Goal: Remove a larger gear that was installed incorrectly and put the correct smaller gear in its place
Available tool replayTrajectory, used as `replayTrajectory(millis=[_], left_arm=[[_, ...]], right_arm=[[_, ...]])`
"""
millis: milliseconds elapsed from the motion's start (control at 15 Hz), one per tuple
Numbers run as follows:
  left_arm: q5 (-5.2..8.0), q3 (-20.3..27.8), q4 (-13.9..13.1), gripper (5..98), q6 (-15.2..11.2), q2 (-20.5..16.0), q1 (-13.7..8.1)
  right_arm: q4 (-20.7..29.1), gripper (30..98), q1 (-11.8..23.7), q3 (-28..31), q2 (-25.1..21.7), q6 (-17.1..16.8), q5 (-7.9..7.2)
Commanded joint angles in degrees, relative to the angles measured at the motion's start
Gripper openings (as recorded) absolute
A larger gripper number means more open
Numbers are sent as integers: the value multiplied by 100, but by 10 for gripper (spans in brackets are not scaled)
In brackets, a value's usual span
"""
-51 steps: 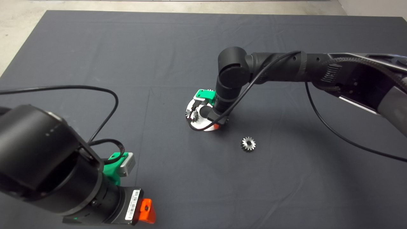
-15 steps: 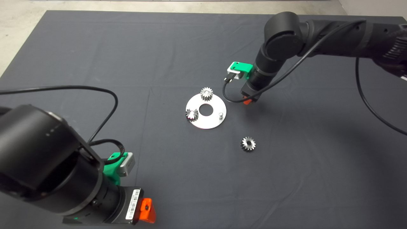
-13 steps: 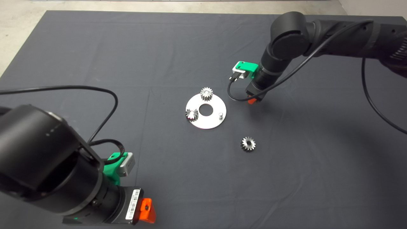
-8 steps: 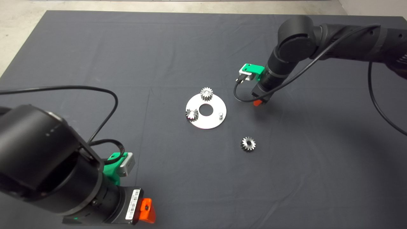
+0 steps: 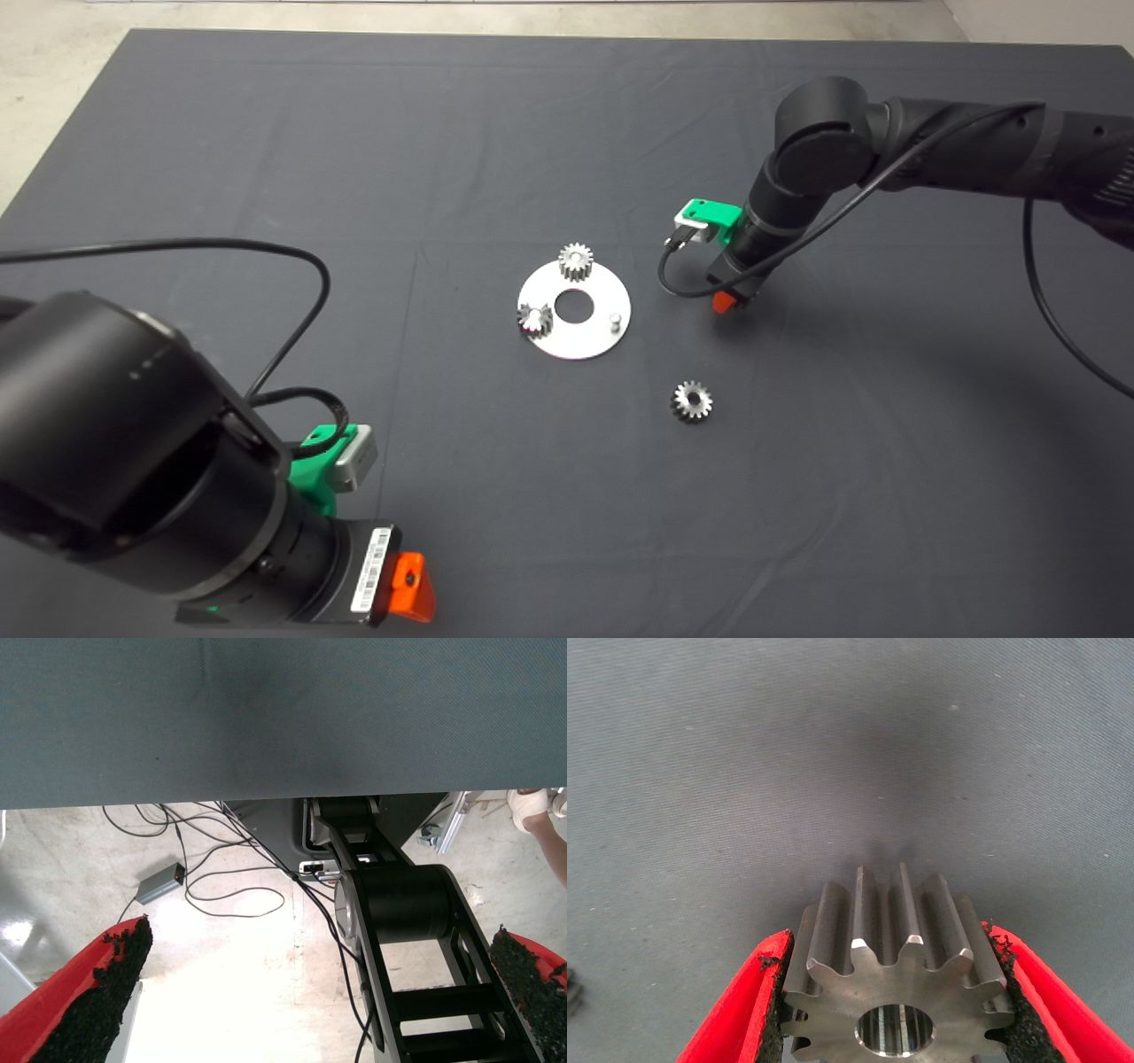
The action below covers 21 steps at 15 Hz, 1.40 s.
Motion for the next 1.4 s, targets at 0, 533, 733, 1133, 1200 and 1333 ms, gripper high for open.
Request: replayTrajectory(millis=[0, 533, 733, 1133, 1200, 1333], left_arm=[[2, 112, -86, 982, -29, 2, -62], [2, 112, -80, 982, -29, -7, -62], [2, 112, -80, 982, -29, -7, -62], [2, 112, -80, 982, -29, -7, -62], [2, 112, -80, 982, -29, -7, -62], [2, 112, -80, 982, -29, -7, -62]], right_arm=[[46, 498, 132, -130, -37, 84, -665], [29, 500, 141, -121, -42, 472, -630], [37, 499, 150, -121, -37, 502, -621], [32, 498, 150, -121, -37, 739, -603], [29, 498, 154, -121, -37, 748, -603], [37, 498, 150, -121, -37, 783, -603]])
